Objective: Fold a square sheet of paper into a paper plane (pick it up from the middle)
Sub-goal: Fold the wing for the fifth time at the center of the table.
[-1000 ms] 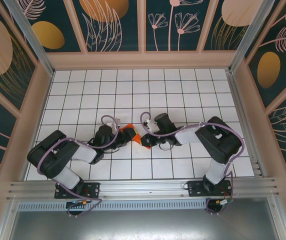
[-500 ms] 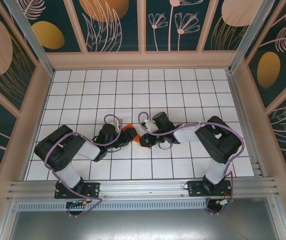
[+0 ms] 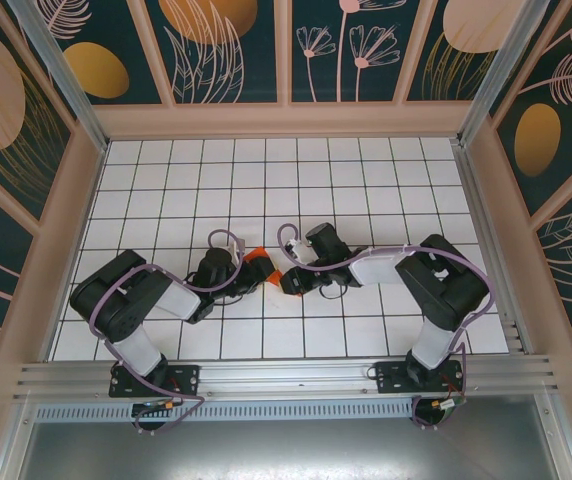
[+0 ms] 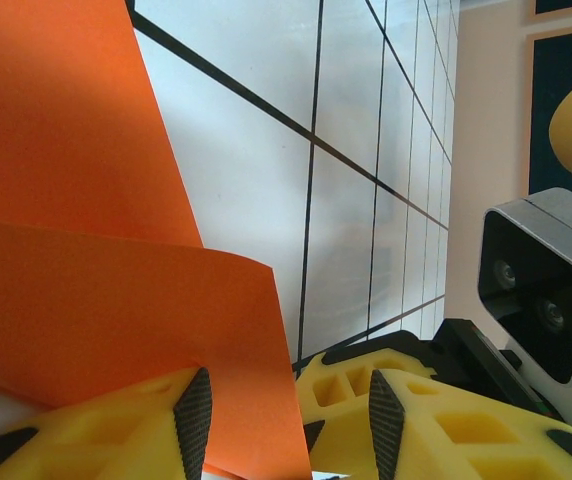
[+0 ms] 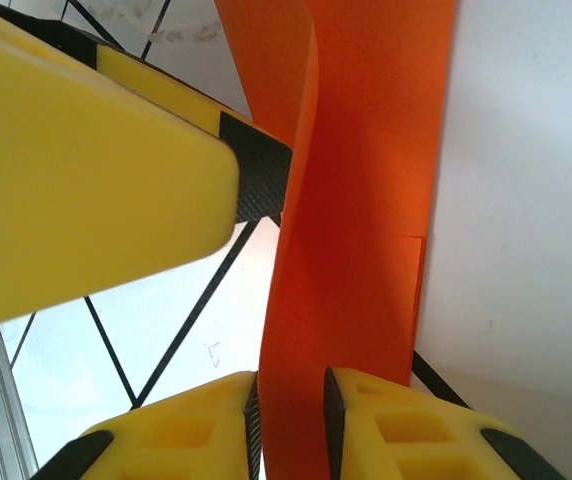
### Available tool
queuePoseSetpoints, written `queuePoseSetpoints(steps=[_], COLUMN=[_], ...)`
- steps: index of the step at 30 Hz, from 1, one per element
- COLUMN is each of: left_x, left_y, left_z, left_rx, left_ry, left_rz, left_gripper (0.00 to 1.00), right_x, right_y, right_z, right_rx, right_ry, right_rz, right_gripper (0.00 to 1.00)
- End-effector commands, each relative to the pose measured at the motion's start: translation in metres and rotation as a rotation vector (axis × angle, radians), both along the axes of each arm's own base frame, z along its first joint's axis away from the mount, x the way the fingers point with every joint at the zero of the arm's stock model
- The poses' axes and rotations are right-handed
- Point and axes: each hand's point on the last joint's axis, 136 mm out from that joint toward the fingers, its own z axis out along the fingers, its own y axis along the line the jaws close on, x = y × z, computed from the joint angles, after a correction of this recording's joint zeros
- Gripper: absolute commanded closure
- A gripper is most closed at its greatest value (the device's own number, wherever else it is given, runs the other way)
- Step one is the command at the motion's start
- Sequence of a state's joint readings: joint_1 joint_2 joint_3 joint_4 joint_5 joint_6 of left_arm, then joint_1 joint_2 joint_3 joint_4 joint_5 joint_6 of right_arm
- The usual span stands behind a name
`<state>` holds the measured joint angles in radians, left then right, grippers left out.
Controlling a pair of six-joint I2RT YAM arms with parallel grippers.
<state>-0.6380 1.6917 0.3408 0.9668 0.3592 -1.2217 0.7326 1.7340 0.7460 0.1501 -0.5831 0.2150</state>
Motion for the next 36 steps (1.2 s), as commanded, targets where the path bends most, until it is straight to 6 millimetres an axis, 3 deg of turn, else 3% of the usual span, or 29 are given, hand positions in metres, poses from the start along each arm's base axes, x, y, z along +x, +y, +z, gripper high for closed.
queuePoseSetpoints(steps=[1, 8, 17, 24, 30, 36], left_x=[-0.003, -0.004, -0.004, -0.004, -0.004, -0.004], left_y=[-0.001, -0.001, -0.001, -0.001, 0.0, 0.0], left_z=[-0.004, -0.004, -0.005, -0.005, -0.003, 0.013], left_rx=[0.008, 0.007, 0.007, 0.01, 0.009, -0.005], left_ry=[0.018, 0.018, 0.02, 0.022, 0.019, -0.026], left_rz=[-0.004, -0.005, -0.005, -0.005, -0.002, -0.01], left_gripper=[0.52, 0.51, 0.52, 0.51, 0.51, 0.49], right_x=[0.003, 0.01, 0.008, 0.002, 0.001, -0.005], right_y=[-0.002, -0.003, -0.004, 0.0, 0.0, 0.001], right_z=[0.012, 0.022, 0.019, 0.011, 0.004, -0.001], right_rx=[0.006, 0.004, -0.02, -0.046, -0.058, -0.047], right_ry=[-0.03, -0.062, -0.066, -0.061, -0.05, -0.02], right_rz=[0.004, -0.028, -0.015, 0.015, 0.015, 0.029], right_gripper=[0.73, 0.69, 0.68, 0.75, 0.87, 0.93])
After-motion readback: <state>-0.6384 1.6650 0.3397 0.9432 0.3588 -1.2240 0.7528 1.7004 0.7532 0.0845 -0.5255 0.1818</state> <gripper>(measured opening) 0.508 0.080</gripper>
